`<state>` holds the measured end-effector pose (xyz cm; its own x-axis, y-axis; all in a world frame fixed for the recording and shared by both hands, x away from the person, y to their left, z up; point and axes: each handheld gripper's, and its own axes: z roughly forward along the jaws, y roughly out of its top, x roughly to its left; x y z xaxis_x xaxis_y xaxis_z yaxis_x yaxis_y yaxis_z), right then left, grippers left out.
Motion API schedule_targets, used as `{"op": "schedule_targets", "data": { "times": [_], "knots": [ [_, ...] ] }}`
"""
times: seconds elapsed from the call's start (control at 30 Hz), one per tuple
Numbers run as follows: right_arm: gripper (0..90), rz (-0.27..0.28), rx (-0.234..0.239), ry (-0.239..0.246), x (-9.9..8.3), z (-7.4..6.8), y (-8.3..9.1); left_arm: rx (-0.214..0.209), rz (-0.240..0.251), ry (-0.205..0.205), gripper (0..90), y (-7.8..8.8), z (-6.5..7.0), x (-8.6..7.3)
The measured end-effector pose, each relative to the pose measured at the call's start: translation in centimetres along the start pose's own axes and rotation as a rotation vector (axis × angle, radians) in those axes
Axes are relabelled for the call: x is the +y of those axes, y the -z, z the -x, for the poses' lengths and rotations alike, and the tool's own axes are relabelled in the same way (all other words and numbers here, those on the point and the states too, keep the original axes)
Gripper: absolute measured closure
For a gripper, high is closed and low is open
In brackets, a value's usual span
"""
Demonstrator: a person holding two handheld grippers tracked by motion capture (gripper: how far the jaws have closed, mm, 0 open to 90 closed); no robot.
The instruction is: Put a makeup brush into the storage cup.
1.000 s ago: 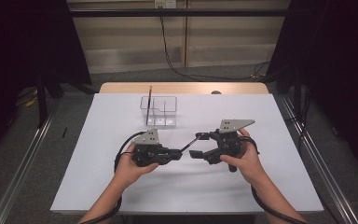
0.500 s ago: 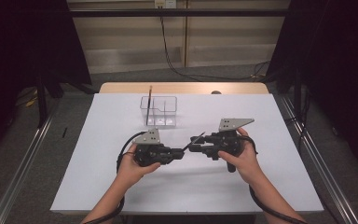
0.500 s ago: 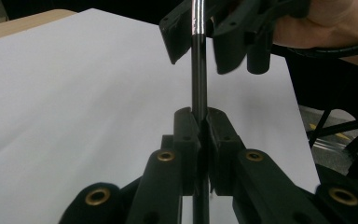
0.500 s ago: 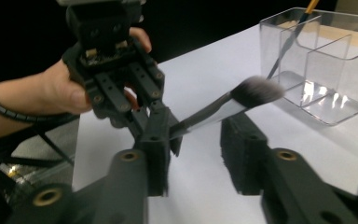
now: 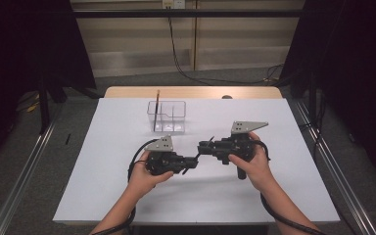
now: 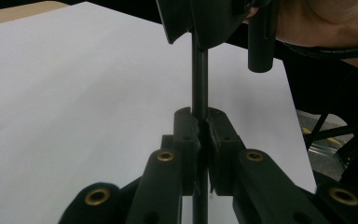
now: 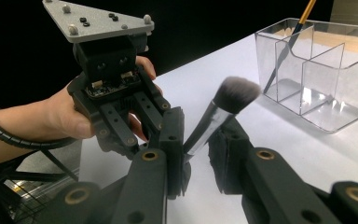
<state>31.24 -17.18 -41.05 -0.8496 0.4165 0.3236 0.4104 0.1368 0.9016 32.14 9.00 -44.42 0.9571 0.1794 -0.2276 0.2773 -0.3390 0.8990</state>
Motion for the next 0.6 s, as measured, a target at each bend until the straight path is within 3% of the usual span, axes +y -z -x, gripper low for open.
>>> {"op": "schedule_targets", "data": {
  "times": [0.6],
  "knots": [
    [81.5, 0.01, 0.015, 0.0, 0.8, -0.4, -0.7, -0.019, 0.024, 0.026, 83.7, -1.1, 0.3, -0.1]
  ]
}}
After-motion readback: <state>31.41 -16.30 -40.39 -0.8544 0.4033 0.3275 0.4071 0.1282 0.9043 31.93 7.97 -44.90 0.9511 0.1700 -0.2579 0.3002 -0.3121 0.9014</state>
